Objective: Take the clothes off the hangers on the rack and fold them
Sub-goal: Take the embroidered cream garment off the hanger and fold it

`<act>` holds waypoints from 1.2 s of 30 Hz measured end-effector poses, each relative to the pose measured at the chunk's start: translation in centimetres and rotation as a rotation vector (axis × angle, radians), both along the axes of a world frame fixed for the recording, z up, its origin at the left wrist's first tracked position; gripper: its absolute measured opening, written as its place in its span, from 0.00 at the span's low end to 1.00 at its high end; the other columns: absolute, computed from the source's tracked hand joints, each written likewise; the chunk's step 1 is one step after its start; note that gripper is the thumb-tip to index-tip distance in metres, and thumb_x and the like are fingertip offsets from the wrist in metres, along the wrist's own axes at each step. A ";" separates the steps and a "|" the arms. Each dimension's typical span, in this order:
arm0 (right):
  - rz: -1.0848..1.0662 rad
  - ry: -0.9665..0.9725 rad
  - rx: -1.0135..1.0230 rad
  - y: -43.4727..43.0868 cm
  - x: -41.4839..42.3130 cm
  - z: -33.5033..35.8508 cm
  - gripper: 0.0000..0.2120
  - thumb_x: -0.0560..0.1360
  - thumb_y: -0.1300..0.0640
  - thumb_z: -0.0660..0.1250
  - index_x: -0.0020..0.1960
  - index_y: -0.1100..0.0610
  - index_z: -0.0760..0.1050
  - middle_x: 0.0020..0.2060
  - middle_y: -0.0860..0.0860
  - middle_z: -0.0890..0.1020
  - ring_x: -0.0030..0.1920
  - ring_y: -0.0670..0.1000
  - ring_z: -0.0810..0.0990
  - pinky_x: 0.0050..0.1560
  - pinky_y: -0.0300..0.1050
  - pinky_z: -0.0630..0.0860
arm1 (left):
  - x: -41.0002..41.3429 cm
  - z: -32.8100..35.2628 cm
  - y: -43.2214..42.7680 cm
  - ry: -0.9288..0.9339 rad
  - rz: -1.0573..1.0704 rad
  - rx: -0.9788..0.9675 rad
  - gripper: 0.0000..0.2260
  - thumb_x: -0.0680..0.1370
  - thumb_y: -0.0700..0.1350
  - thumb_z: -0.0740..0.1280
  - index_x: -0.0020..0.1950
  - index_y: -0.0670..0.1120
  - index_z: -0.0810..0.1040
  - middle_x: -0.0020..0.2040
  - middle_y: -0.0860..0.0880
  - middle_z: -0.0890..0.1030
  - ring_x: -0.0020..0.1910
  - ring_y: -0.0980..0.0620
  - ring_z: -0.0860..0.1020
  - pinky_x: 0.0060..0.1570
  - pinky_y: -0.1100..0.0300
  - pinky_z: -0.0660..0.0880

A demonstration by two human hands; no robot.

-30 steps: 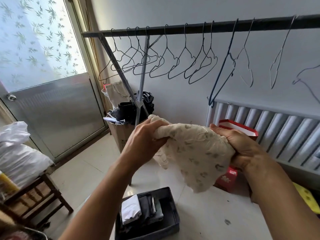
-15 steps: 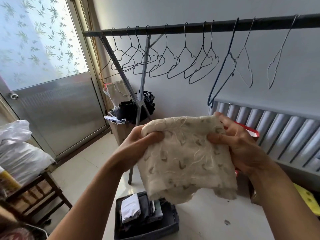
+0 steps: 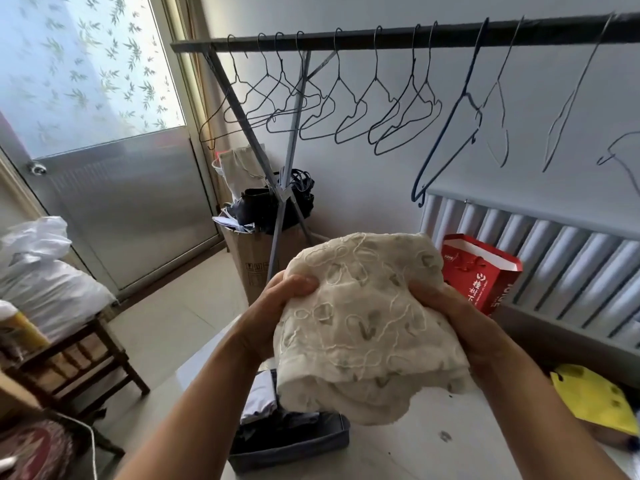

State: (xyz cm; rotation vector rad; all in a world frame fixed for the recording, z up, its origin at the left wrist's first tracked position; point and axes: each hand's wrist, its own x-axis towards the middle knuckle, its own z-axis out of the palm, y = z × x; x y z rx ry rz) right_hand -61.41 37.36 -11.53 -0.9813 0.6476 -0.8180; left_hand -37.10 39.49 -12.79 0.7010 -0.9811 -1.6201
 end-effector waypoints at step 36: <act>-0.033 -0.151 0.586 -22.5 33.3 -15.4 0.35 0.65 0.54 0.79 0.67 0.66 0.73 0.63 0.64 0.78 0.60 0.61 0.80 0.49 0.54 0.81 | 31.9 -14.5 -16.9 0.231 0.363 0.350 0.39 0.67 0.25 0.68 0.71 0.57 0.70 0.64 0.39 0.78 0.57 0.35 0.79 0.43 0.45 0.82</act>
